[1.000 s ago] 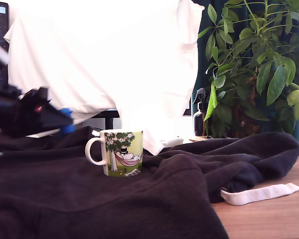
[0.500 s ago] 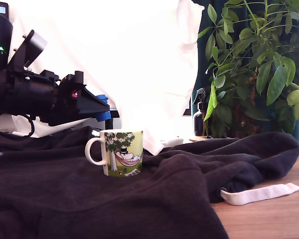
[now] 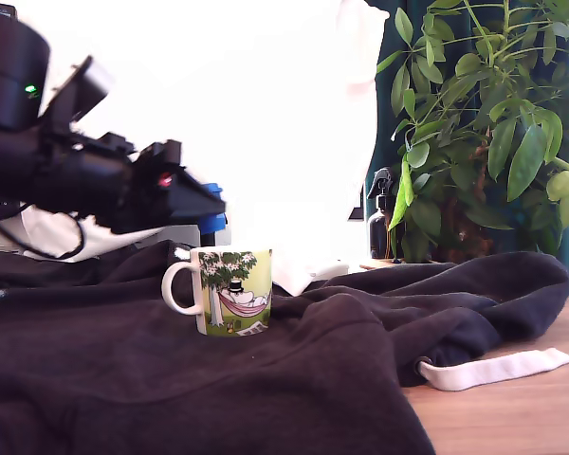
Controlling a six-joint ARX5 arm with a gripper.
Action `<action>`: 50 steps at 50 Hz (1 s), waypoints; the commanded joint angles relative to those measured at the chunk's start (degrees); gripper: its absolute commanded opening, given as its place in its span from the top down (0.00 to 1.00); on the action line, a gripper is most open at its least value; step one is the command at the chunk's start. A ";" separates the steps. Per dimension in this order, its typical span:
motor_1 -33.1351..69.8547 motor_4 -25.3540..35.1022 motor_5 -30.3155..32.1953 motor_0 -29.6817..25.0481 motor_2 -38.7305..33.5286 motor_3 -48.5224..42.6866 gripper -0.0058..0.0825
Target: Pick the blue coffee capsule and place it inside the green coffee cup
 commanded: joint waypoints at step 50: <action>-17.53 -4.55 6.27 10.47 3.21 -26.91 0.95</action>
